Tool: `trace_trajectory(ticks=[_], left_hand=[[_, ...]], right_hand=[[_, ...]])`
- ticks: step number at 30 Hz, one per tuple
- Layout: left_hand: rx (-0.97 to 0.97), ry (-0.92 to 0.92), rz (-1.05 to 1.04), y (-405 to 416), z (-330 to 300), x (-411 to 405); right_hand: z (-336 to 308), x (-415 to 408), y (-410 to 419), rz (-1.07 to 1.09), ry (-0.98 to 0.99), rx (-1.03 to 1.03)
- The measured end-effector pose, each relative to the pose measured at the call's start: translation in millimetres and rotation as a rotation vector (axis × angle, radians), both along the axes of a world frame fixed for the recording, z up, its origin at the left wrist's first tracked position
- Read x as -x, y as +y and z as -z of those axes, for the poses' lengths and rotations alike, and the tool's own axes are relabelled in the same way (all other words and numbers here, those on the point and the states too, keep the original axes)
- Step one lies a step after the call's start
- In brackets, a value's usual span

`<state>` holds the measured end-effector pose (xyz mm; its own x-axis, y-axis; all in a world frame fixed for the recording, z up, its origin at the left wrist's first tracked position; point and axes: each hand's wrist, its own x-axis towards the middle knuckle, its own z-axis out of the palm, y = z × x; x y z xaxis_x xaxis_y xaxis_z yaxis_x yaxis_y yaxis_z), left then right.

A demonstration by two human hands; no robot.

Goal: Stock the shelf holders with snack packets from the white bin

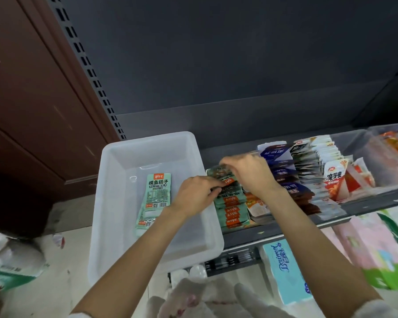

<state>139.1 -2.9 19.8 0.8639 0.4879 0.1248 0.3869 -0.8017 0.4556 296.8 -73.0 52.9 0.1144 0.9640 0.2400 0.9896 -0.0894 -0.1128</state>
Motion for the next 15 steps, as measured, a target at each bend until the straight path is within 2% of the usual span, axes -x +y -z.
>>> trace_trajectory(ticks=[6,9,12,14,15], left_hand=[[-0.061,-0.096,0.069,3.7,7.4,15.1],[-0.113,-0.234,-0.093,7.3,15.5,39.6],[-0.042,-0.278,-0.431,19.8,29.6,68.2],[0.124,-0.151,-0.614,33.9,44.9,81.9],[0.216,-0.076,-0.679,41.5,53.6,86.8]], right_hand=[[20.3,9.5,4.3,-0.007,-0.192,0.051],[14.5,15.5,3.7,0.016,-0.242,0.024],[2.7,45.3,7.8,0.004,-0.025,-0.166],[1.9,74.1,18.2,-0.045,0.179,-0.179],[6.4,87.8,27.2,-0.057,0.293,-0.103]])
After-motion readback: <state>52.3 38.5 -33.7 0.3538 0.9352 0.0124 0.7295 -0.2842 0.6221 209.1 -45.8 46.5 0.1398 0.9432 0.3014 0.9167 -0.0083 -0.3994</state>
